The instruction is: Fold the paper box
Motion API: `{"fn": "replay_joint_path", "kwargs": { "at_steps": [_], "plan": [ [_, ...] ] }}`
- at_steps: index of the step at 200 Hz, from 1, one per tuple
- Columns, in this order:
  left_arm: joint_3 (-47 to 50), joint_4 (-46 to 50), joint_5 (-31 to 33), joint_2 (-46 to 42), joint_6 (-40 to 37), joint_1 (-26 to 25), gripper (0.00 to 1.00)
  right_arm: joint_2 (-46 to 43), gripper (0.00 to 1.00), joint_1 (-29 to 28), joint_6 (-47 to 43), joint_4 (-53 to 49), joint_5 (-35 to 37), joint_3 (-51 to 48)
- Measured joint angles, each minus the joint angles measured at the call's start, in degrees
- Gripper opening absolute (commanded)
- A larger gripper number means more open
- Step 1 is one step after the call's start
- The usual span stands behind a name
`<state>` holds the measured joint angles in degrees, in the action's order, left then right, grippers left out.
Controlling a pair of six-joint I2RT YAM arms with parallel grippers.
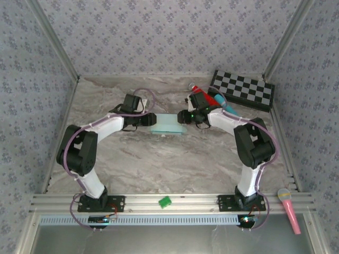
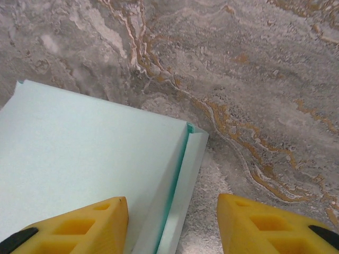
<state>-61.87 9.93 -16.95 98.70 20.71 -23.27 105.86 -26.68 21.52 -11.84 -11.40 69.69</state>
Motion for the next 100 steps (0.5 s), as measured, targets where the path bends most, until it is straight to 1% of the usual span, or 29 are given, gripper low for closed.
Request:
{"fn": "replay_joint_path", "kwargs": {
  "at_steps": [46,72,100],
  "plan": [
    [1.09,-1.38,-0.24,1.66,1.42,-0.55,0.47,2.32,0.48,-0.11,0.02,0.02,-0.52,0.22],
    [1.46,-2.67,-0.50,2.80,2.12,-0.74,0.46,3.23,0.44,-0.11,0.02,0.11,-1.31,1.05],
    [2.16,-3.56,-0.81,3.10,3.26,-0.76,0.42,4.39,0.39,-0.11,0.02,0.28,-2.32,1.99]
  ]
}}
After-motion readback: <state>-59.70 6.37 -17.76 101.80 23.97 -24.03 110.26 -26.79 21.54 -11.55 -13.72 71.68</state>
